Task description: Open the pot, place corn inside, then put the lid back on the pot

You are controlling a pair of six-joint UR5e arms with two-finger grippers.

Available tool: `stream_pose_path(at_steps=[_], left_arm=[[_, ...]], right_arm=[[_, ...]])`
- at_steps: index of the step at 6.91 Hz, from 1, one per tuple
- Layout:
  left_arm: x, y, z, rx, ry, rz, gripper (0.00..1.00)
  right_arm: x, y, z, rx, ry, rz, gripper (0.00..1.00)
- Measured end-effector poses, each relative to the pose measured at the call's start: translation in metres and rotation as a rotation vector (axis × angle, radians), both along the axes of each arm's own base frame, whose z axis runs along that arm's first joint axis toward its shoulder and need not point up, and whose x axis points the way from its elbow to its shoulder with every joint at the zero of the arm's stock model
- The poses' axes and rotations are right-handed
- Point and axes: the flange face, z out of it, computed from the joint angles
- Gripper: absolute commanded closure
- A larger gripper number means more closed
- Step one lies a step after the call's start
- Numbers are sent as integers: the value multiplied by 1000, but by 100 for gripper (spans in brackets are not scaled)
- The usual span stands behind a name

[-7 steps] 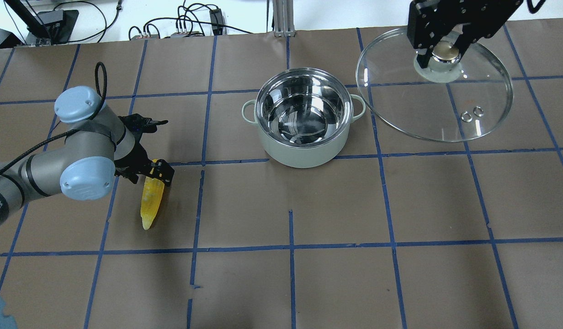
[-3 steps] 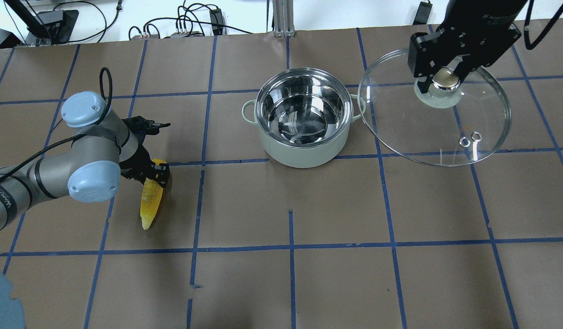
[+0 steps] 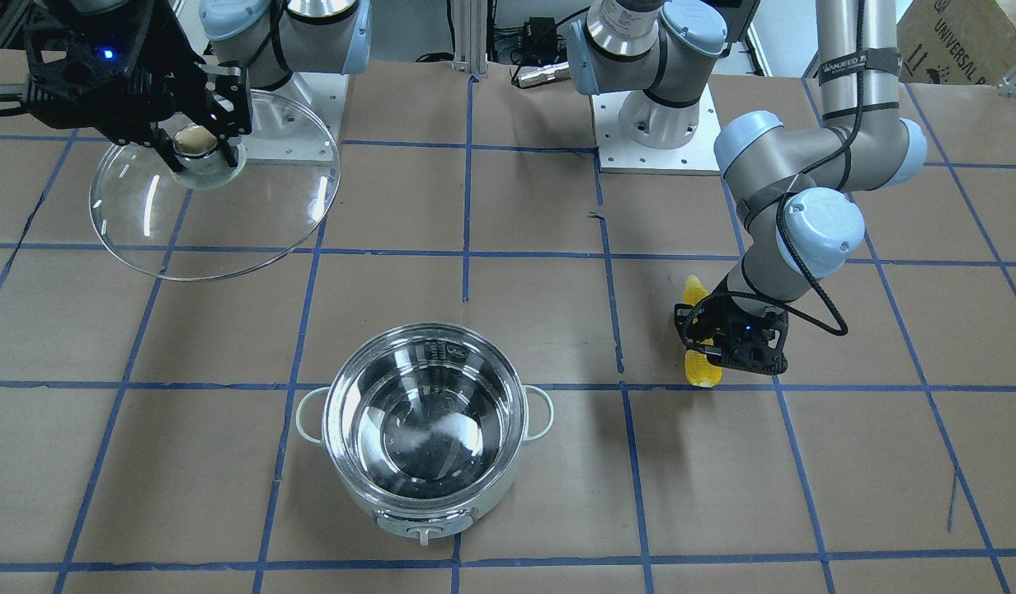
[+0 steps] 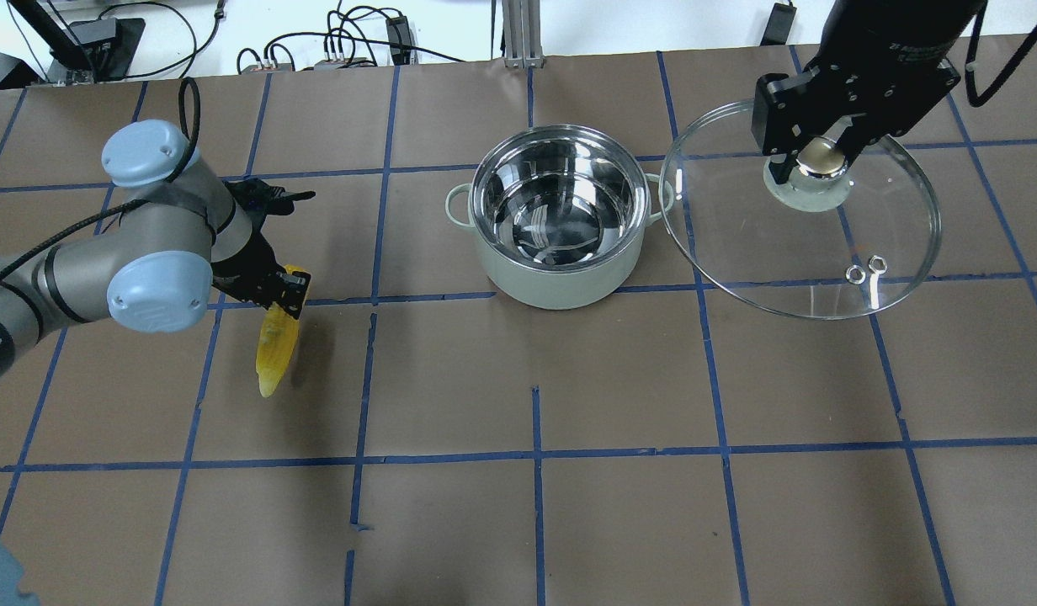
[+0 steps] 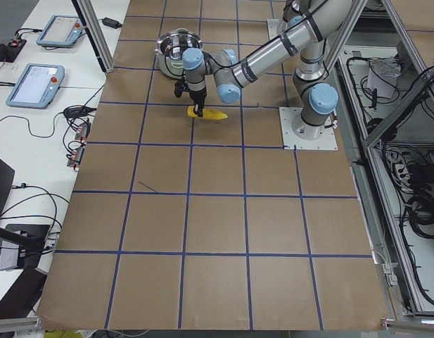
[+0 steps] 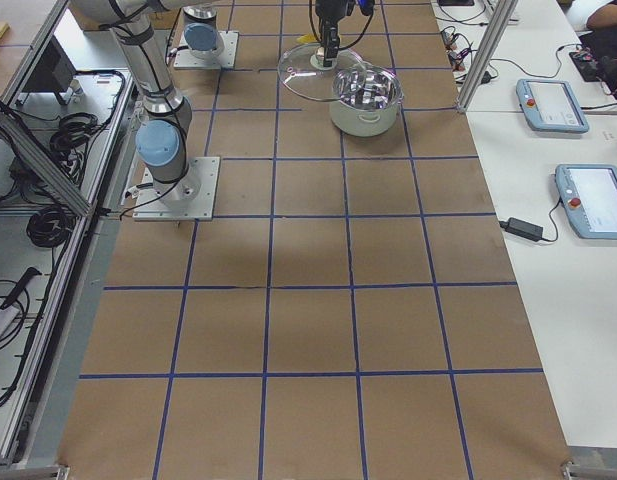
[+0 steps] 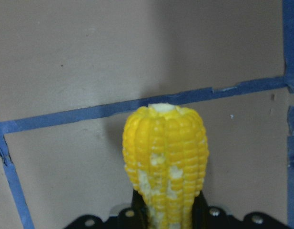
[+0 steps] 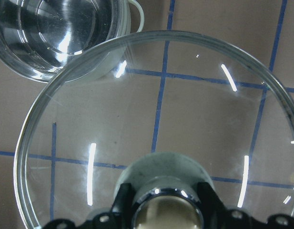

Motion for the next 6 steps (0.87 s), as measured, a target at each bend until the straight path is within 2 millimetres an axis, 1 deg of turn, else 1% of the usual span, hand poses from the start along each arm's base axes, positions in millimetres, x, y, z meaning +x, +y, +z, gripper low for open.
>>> stream_pose_path(at_steps=[1, 2, 3, 4, 5, 6], left_arm=[[-34, -22, 36, -31, 15, -31, 74], [-75, -42, 69, -75, 38, -34, 74], [-121, -60, 96, -122, 70, -31, 73], [-171, -76, 112, -156, 96, -17, 73], [-221, -88, 122, -177, 116, 18, 72], [-265, -94, 121, -179, 126, 36, 71]], right_arm=[[0, 1, -2, 2, -1, -1, 92], [0, 2, -4, 4, -1, -1, 92], [0, 3, -6, 5, -2, -2, 92], [0, 6, -11, 4, -2, -3, 92], [0, 10, -17, -1, 0, -3, 92], [-1, 12, -19, -5, 2, -3, 92]])
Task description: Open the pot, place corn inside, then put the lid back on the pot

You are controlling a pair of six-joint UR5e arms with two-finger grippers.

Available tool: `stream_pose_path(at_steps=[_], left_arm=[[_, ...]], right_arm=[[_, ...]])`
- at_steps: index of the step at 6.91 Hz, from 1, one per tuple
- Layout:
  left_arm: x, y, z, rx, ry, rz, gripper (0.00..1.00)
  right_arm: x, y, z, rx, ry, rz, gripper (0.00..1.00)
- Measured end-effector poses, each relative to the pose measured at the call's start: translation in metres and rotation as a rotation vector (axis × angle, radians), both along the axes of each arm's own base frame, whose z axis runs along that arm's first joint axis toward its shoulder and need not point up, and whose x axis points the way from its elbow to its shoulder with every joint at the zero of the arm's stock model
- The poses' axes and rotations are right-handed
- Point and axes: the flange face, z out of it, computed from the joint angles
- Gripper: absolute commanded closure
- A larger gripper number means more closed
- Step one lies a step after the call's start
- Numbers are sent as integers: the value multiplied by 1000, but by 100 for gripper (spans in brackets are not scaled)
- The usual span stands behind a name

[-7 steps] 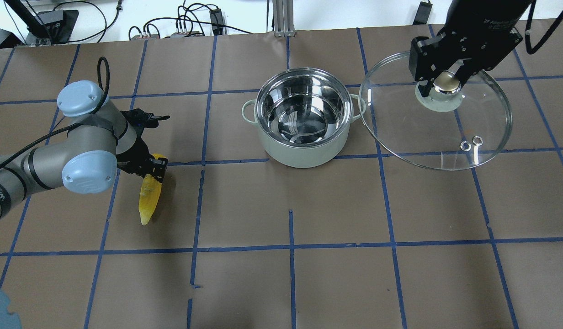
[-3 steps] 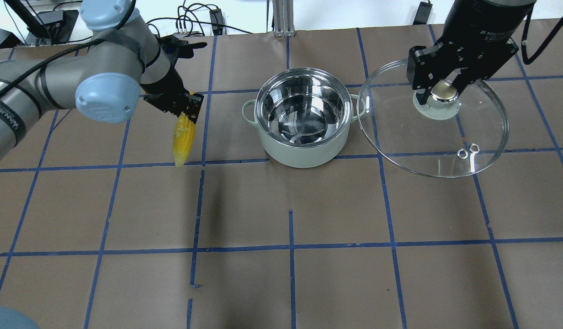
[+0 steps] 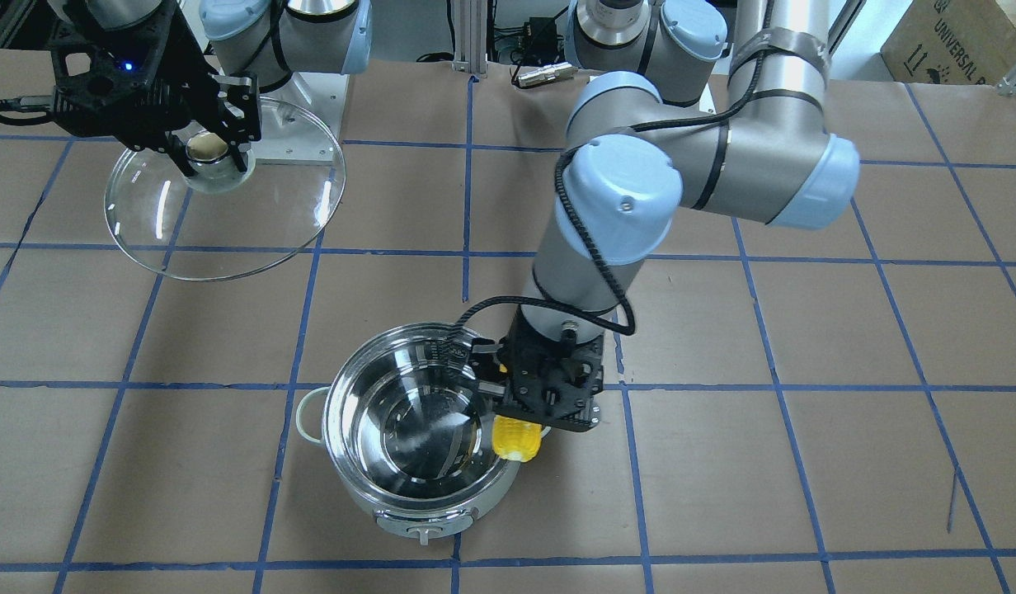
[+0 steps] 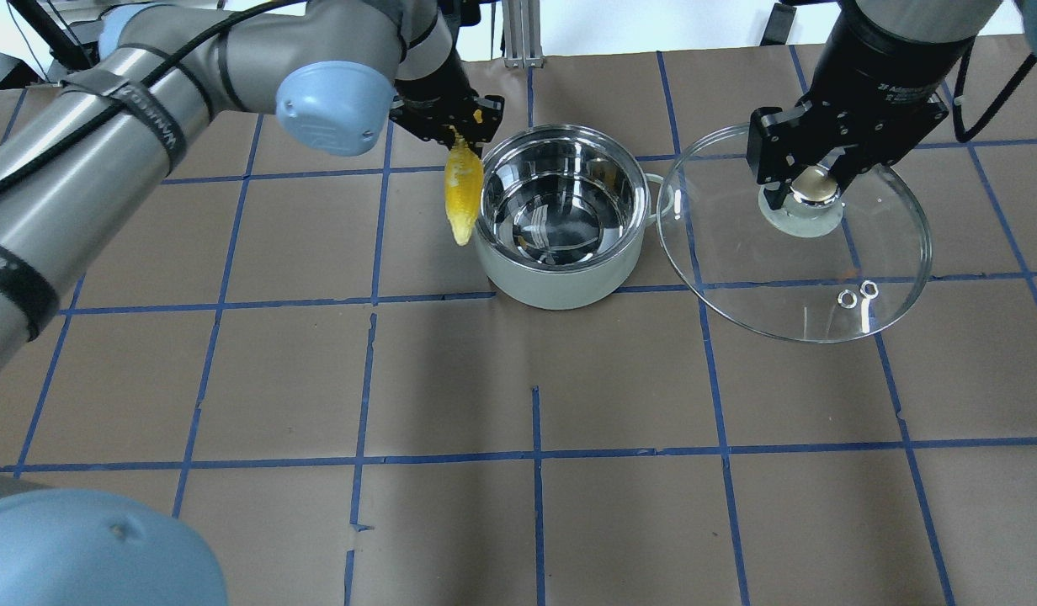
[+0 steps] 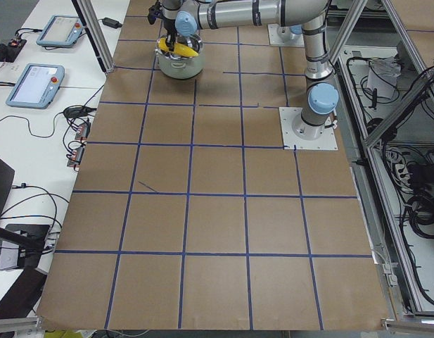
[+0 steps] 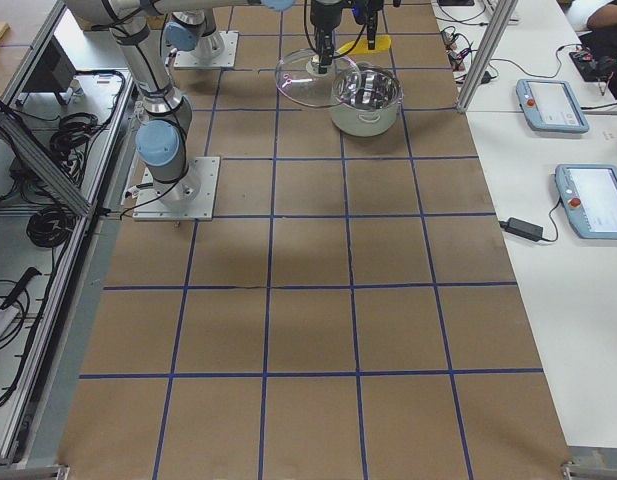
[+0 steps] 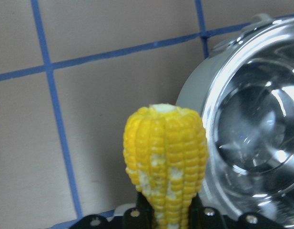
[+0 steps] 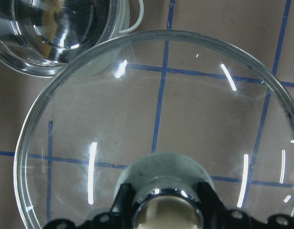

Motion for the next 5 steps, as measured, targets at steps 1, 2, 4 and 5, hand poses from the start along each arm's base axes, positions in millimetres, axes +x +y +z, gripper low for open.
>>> stream_pose_path(at_steps=[1, 2, 4, 5], left_arm=[[-31, 1, -8, 11, -10, -5, 70], [-46, 1, -18, 19, -30, -12, 53], [-61, -8, -49, 30, -55, -16, 0], [-65, -10, -55, 19, -57, -8, 0]], right_arm=[[0, 1, -1, -2, 0, -1, 92], [-1, 1, -2, -2, 1, -2, 92], [-1, 1, -2, -1, 0, -4, 92], [-1, 1, -2, -1, -1, -4, 92]])
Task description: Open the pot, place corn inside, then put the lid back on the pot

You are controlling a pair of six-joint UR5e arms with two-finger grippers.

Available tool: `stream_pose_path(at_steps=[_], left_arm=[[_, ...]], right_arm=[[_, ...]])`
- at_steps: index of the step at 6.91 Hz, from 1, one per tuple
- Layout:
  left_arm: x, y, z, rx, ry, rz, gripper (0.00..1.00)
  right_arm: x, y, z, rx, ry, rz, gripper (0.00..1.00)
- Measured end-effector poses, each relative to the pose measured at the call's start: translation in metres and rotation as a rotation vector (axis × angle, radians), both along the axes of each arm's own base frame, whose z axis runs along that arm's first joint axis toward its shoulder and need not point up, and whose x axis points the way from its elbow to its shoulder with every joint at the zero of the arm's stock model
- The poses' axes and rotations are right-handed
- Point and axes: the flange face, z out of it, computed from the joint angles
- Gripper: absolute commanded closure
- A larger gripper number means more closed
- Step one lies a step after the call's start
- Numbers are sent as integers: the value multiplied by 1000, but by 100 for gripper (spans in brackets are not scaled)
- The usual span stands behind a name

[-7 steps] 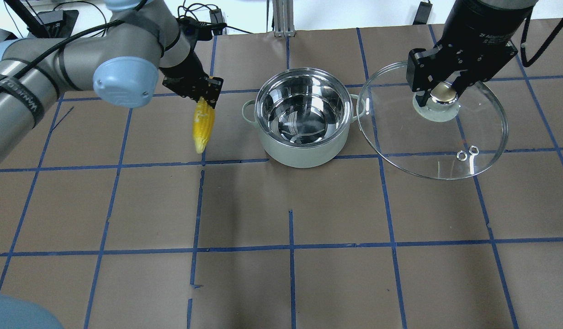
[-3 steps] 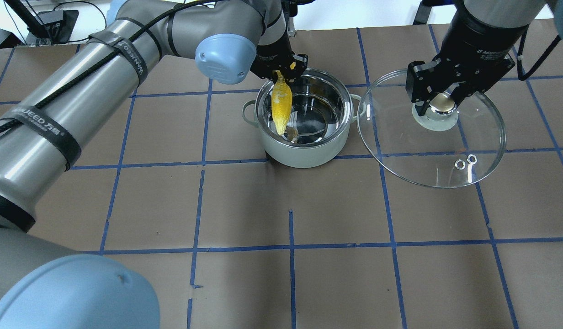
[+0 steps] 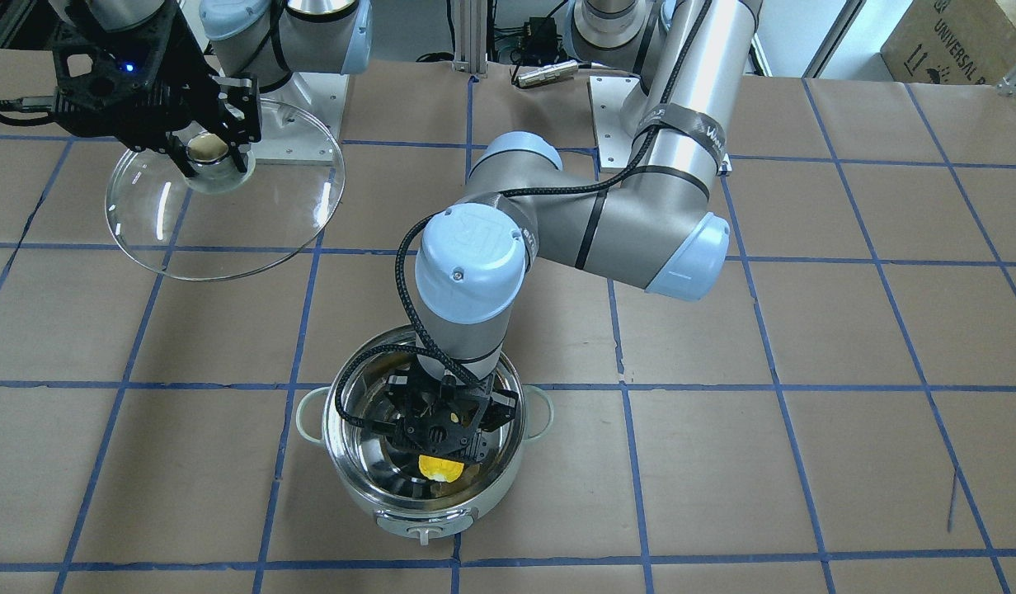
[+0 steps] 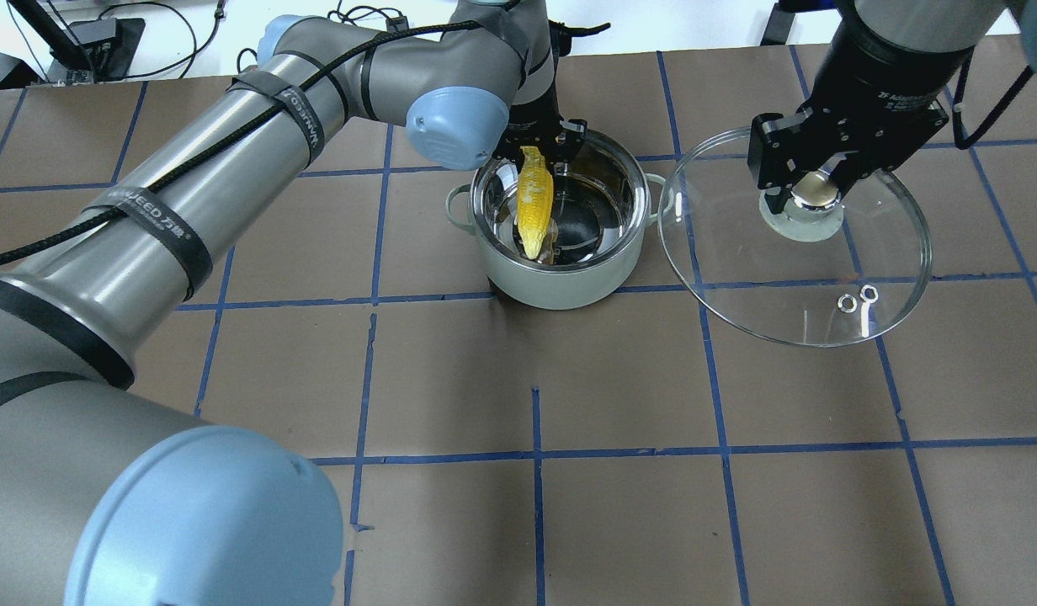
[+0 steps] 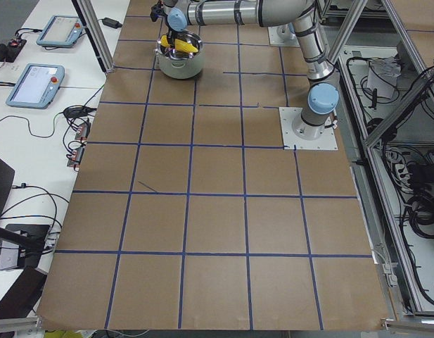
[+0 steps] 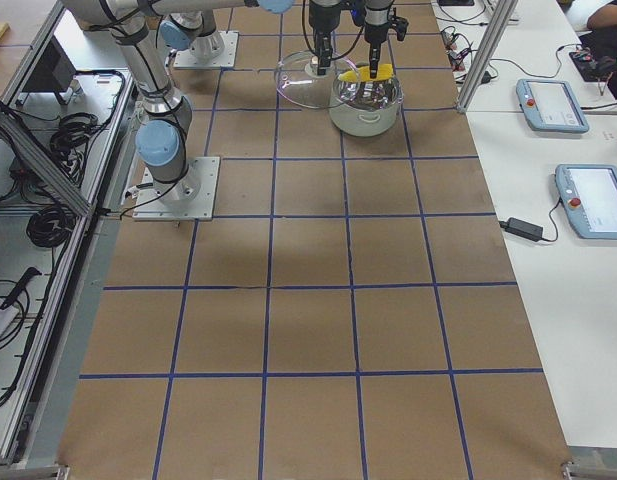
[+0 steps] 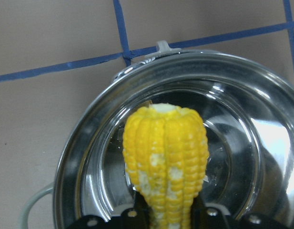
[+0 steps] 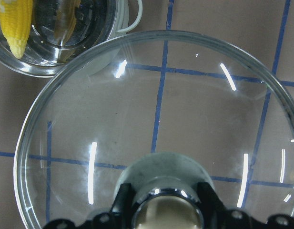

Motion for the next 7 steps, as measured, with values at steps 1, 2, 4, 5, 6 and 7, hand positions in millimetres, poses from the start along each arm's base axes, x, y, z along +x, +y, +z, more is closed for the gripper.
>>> stream_pose_path(at_steps=[1, 2, 4, 5, 6, 7], left_arm=[[1, 1, 5, -8, 2, 6, 0], [10, 3, 15, -3, -1, 14, 0], [63, 3, 55, 21, -14, 65, 0], [103, 4, 77, 39, -25, 86, 0], [144, 12, 95, 61, -40, 82, 0], [190, 35, 112, 73, -53, 78, 0]], right_arm=[[0, 0, 0, -1, 0, 0, 92], [0, 0, 1, -1, 0, 0, 92], [0, 0, 1, -2, -1, -1, 92], [1, -1, 0, -5, -3, -1, 92], [3, -3, 0, -16, -5, -5, 92], [5, -8, -2, -27, -5, -15, 92]])
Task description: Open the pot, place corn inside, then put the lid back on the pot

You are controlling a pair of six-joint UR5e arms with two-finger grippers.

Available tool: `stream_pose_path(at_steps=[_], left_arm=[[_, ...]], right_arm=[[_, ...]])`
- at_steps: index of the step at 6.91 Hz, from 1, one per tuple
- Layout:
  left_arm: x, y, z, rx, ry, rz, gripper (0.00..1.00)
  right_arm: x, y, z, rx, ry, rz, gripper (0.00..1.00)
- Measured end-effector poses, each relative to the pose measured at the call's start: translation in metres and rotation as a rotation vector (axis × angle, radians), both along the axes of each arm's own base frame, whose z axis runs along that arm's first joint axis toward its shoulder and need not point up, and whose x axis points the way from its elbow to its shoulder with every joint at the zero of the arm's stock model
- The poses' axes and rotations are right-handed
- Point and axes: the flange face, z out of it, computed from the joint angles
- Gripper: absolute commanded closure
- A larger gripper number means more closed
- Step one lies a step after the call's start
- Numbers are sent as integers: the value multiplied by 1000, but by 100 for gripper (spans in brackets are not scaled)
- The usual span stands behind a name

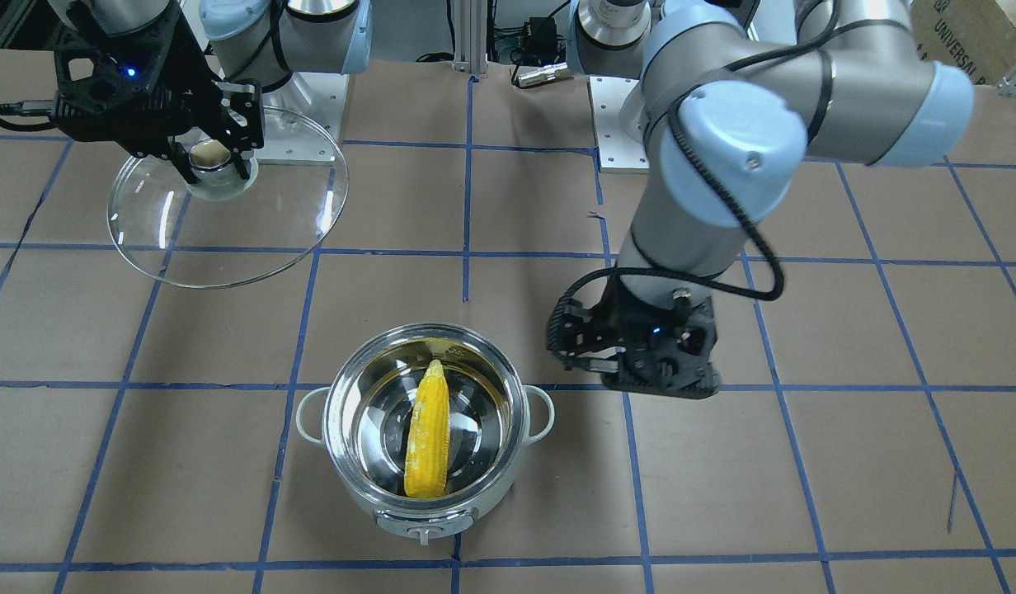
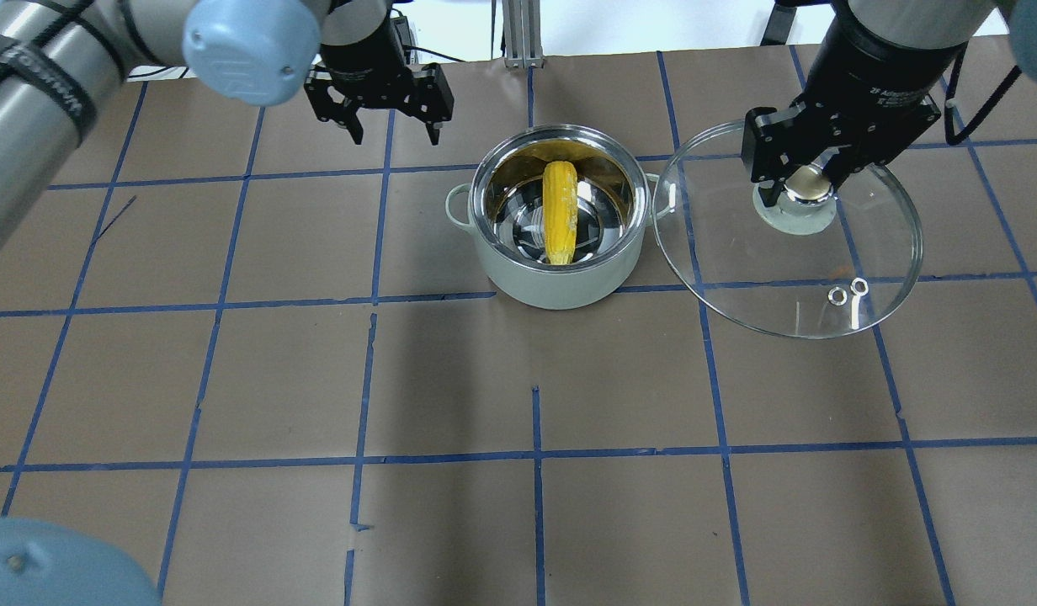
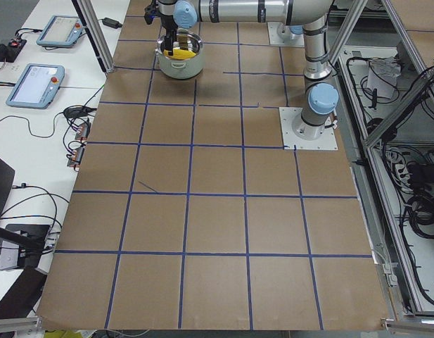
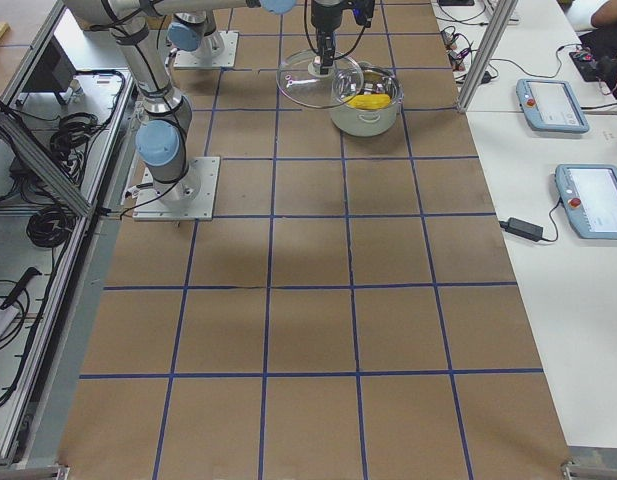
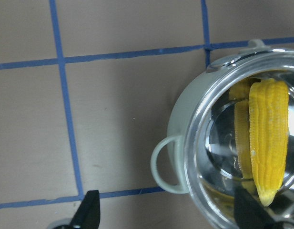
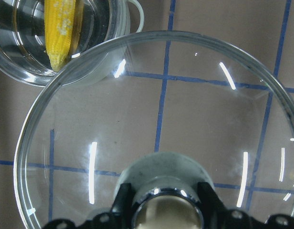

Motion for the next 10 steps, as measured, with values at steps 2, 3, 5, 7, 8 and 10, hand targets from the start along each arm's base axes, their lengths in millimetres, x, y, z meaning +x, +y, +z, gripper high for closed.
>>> stream_pose_path(at_steps=[2, 3, 5, 7, 8, 10], left_arm=[[79, 69, 36, 25, -26, 66, 0], [93, 92, 55, 34, -47, 87, 0], [83, 102, 84, 24, -70, 76, 0], [68, 90, 85, 38, -74, 53, 0], [67, 95, 88, 35, -69, 47, 0], [70, 107, 92, 22, -46, 47, 0]], right_arm=[[20, -32, -25, -21, 0, -20, 92], [47, -52, -47, -41, 1, -24, 92], [100, -81, -84, -45, -2, -34, 92], [135, -111, -112, -29, -4, -25, 92], [146, -125, -122, -24, -4, -24, 92], [159, -148, -142, -15, -1, -21, 92]])
